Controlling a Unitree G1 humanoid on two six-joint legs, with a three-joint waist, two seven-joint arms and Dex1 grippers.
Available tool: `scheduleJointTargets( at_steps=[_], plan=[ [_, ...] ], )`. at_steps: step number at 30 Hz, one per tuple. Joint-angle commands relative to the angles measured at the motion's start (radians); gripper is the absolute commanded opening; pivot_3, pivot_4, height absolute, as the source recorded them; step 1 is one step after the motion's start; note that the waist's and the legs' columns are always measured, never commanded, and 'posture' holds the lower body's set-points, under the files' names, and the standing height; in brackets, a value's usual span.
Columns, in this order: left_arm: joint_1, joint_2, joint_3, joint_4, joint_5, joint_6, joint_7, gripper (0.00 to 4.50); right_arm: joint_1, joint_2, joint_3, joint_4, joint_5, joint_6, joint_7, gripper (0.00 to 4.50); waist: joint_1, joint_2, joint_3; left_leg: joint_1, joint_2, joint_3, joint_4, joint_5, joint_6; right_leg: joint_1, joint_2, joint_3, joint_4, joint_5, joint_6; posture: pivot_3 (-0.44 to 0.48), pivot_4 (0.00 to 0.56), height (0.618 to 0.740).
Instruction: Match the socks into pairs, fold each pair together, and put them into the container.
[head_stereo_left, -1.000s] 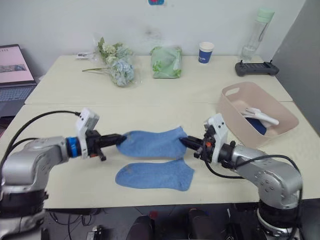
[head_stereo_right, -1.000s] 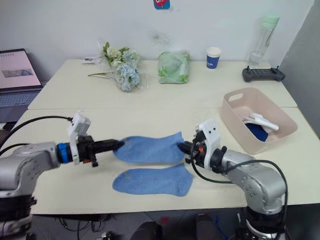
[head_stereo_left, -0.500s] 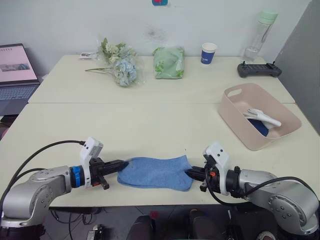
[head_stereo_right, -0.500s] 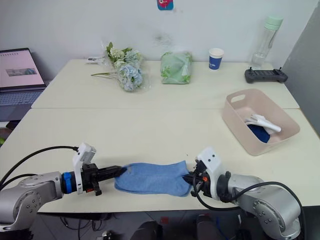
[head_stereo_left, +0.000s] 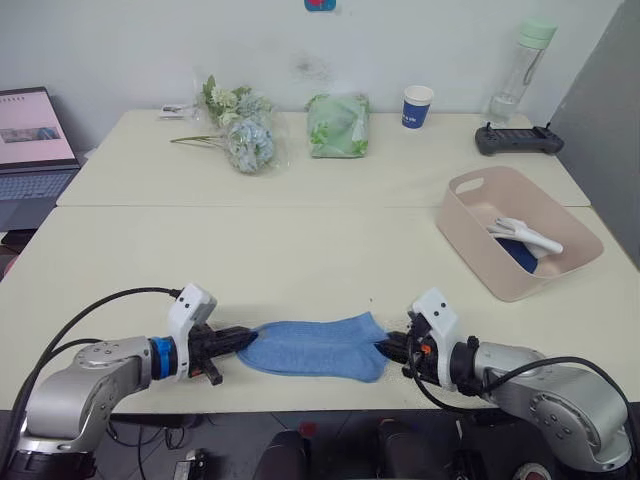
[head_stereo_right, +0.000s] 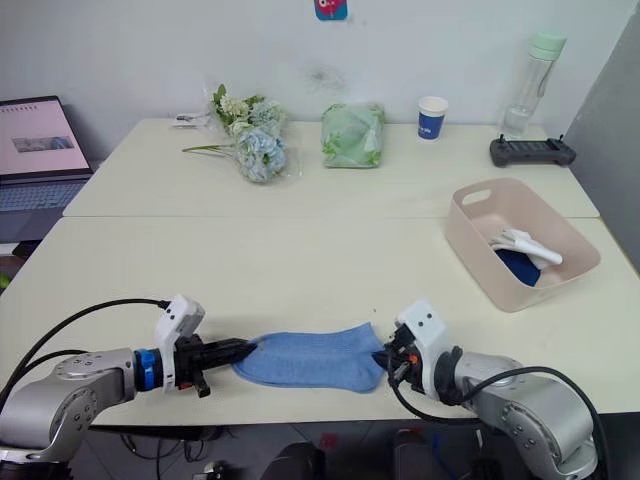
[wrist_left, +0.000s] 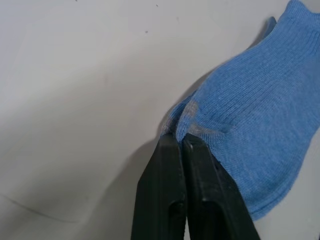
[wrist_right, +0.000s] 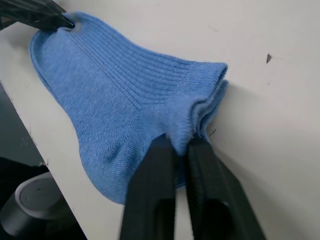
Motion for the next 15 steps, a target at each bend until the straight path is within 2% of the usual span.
scheduleJointTargets(
  at_steps=[1, 4, 7, 10, 11, 13, 15],
  plan=[
    [0.031, 0.035, 0.060, -0.050, -0.003, -0.051, -0.016, 1.27, -0.002, -0.033, -0.048, -0.047, 0.011, -0.027, 0.008, 1.70, 0.000, 0.000, 0.000, 0.000, 0.000, 0.000, 0.000, 0.000, 0.000, 0.000, 0.000, 0.000, 0.000, 0.000, 0.000, 0.000, 0.150, 0.740],
    [0.025, 0.061, 0.136, -0.036, -0.038, -0.059, -0.035, 2.23, -0.008, -0.061, -0.077, -0.085, 0.002, -0.078, 0.010, 2.79, 0.001, 0.000, 0.000, -0.001, 0.000, 0.000, 0.000, 0.000, 0.000, 0.000, 0.000, -0.001, -0.001, 0.000, 0.000, 0.000, 0.150, 0.740],
    [0.003, 0.136, 0.188, -0.021, -0.099, -0.025, -0.118, 2.25, -0.039, -0.098, -0.057, -0.120, -0.024, -0.188, 0.043, 3.80, 0.001, 0.000, 0.000, -0.001, 0.000, 0.000, 0.000, 0.000, 0.000, 0.000, 0.000, -0.001, -0.002, 0.000, 0.000, 0.000, 0.150, 0.740],
    [-0.062, 0.166, 0.151, -0.041, -0.133, -0.028, -0.160, 2.25, -0.093, -0.104, 0.045, -0.094, -0.070, -0.272, 0.061, 3.80, 0.001, 0.000, 0.000, 0.000, 0.000, 0.000, 0.000, 0.000, 0.000, 0.001, 0.001, -0.001, -0.003, 0.000, 0.000, 0.000, 0.150, 0.740],
    [-0.082, 0.161, 0.119, -0.060, -0.132, -0.033, -0.161, 2.06, -0.110, -0.099, 0.092, -0.067, -0.094, -0.294, 0.063, 3.82, 0.001, 0.000, 0.000, 0.000, 0.000, 0.000, 0.000, 0.000, 0.000, 0.001, 0.001, -0.001, -0.003, 0.000, 0.000, 0.000, 0.150, 0.740],
    [-0.121, 0.134, 0.045, -0.099, -0.132, -0.021, -0.144, 1.63, -0.143, -0.079, 0.172, -0.010, -0.135, -0.333, 0.064, 3.38, 0.000, 0.000, 0.000, 0.000, 0.000, 0.000, 0.000, 0.000, 0.000, 0.001, 0.001, -0.001, -0.003, 0.000, 0.000, 0.000, 0.150, 0.740],
    [-0.150, 0.108, -0.031, -0.122, -0.113, -0.027, -0.132, 0.98, -0.166, -0.058, 0.238, 0.048, -0.170, -0.366, 0.072, 2.82, 0.001, 0.000, 0.000, -0.001, -0.001, 0.001, 0.000, 0.000, 0.000, 0.001, 0.000, 0.000, -0.003, 0.000, 0.000, 0.000, 0.150, 0.740]
  ],
)
